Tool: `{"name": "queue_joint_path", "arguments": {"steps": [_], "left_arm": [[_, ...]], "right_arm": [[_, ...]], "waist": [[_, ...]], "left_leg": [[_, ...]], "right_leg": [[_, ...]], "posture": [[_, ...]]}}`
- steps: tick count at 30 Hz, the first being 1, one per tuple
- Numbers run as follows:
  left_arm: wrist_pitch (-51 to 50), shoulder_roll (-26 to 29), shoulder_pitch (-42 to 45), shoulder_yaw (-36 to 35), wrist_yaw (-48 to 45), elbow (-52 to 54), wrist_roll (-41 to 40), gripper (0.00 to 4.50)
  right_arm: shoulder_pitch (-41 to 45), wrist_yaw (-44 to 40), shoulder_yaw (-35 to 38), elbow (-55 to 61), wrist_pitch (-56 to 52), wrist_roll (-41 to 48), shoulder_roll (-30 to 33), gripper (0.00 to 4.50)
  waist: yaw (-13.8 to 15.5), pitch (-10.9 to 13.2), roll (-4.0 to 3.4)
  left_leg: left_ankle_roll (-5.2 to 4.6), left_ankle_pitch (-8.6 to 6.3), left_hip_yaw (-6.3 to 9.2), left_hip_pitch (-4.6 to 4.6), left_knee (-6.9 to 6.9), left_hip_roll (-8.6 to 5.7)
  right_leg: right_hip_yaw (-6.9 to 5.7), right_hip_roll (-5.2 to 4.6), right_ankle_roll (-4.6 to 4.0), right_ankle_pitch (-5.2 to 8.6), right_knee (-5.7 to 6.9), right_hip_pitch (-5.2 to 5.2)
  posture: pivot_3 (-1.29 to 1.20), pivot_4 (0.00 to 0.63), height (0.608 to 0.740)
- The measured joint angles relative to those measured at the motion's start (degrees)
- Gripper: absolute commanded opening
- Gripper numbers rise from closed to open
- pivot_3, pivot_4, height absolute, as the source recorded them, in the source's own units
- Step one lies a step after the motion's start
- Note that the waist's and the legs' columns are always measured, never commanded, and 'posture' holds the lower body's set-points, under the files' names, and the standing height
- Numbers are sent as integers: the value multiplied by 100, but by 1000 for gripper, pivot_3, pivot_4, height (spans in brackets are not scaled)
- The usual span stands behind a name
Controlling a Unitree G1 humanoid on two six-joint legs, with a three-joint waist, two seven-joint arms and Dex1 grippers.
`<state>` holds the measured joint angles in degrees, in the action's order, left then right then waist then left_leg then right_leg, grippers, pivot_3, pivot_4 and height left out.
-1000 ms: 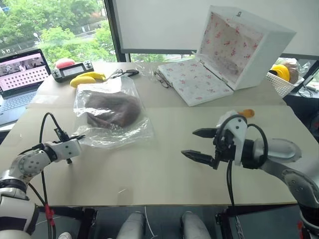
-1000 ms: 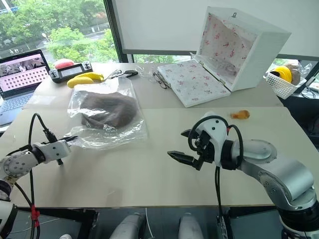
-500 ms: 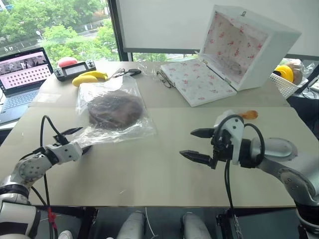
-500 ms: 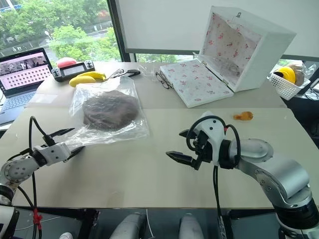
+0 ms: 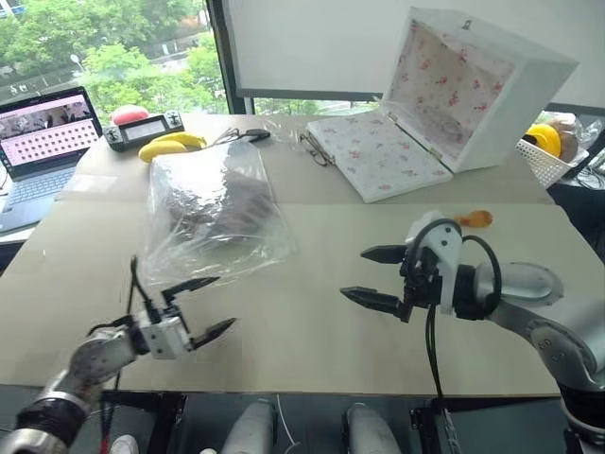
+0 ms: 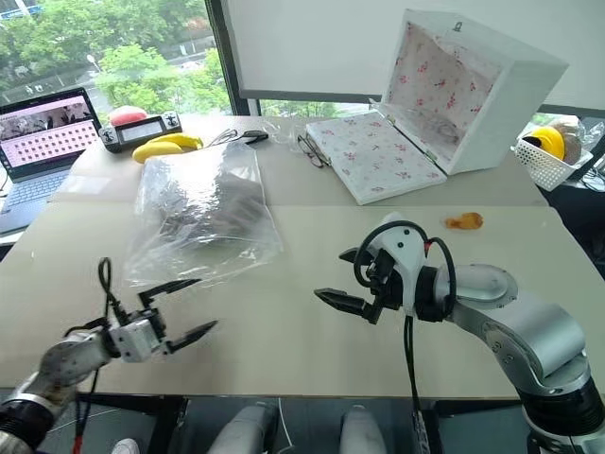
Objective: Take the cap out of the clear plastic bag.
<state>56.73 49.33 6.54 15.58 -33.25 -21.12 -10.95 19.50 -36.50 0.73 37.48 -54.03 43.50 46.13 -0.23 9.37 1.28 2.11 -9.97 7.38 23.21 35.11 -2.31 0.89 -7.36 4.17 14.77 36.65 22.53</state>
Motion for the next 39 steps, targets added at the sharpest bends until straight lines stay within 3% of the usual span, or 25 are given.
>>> {"name": "queue_joint_path", "arguments": {"steps": [6,11,18,31,34,39], "left_arm": [[-1274,-135,-103,-583,19,1415,-284,4399],[-1595,-372,-191,-1042,115,2161,-161,4399],[-1997,-509,-159,-1577,348,1448,665,4399],[-2569,-644,526,-1776,811,228,1543,4399],[-2708,-717,668,-1874,929,7,1539,3666],[-2742,-774,722,-1954,974,-182,1498,1984]], "right_arm": [[-284,-42,4,5,0,-67,83,4500],[-389,-53,22,20,0,-69,83,4500],[-370,-51,22,19,0,-73,60,4500],[-293,-38,22,17,0,-71,37,4500],[-293,-27,22,17,0,-72,37,4500],[-293,7,22,17,0,-76,36,4500]], "waist": [[-107,1,-2],[-88,2,0],[-63,2,0],[-65,3,2],[-67,3,2],[-64,3,3]], "left_leg": [[-1,0,-8,-4,-9,1],[-1,0,-8,-4,-7,1],[-1,0,-7,-4,-5,3],[-1,0,-6,-2,-6,3],[-1,0,-6,-2,-8,3],[-1,0,-6,-3,-6,3]], "right_leg": [[5,3,-3,3,0,4],[5,5,-3,3,-1,2],[3,9,-3,4,-3,0],[2,9,-3,4,-2,3],[2,9,-3,4,0,5],[2,9,-3,4,0,4]], "posture": [[0,150,740],[0,150,740],[0,150,740],[0,150,740],[0,150,740],[0,150,740]]}}
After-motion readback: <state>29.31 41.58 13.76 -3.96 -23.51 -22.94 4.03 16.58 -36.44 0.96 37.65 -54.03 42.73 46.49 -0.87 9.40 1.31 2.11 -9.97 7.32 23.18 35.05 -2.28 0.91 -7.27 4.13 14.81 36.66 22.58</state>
